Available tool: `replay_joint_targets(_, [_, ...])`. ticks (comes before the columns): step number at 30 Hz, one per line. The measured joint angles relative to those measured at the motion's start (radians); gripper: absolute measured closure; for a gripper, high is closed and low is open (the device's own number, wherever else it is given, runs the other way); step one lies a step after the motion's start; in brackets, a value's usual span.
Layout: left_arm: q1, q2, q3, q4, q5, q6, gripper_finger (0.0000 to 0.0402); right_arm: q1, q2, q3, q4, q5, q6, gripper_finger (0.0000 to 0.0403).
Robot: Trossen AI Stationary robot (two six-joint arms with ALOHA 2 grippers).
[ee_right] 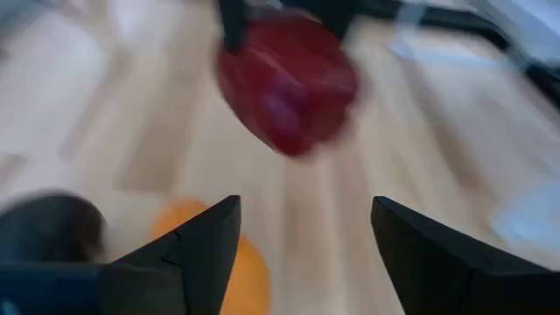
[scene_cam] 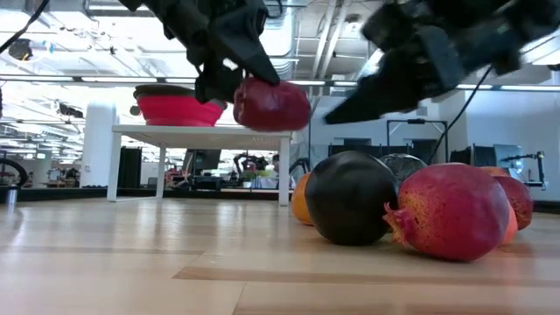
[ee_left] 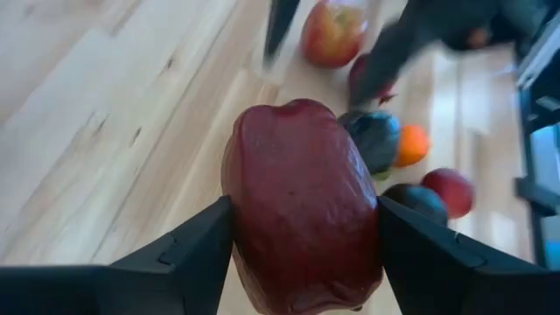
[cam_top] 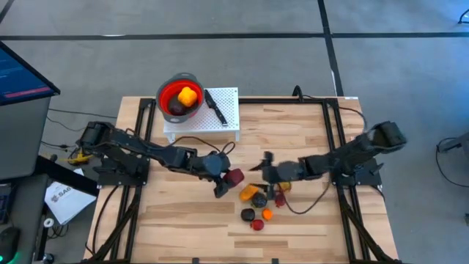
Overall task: Pick & Place Fruit
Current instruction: Put the left red apple into the red strainer bowl on the shelf
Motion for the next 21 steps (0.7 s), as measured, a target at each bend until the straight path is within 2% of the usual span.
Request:
replay_joint_targets(3, [0.0, -0.004, 0.001, -0.001, 0.007, 0.003, 0.0153, -0.08, 0.087, 0.006, 0.151, -0.178, -0.019, 0.012])
replay_joint_targets(7, [0.0, -0.006, 0.001, 0.001, 0.024, 0.004, 0.0154, -0.163, 0.186, 0.065, 0.24, -0.368, 0.011, 0.0087])
replay_joint_targets(13, [0.0, -0.003, -0.004, 0.001, 0.026, 0.003, 0.0149, -0.182, 0.303, 0.152, 0.34, -0.515, -0.004, 0.0056])
replay_joint_targets(17, [-0.001, -0.003, -0.004, 0.001, 0.034, 0.003, 0.0147, -0.178, 0.33, 0.171, 0.349, -0.552, -0.011, 0.0068])
replay_joint_targets(21, [-0.001, -0.003, -0.003, 0.004, 0.034, 0.004, 0.0147, -0.179, 0.329, 0.171, 0.348, -0.567, -0.007, 0.0123])
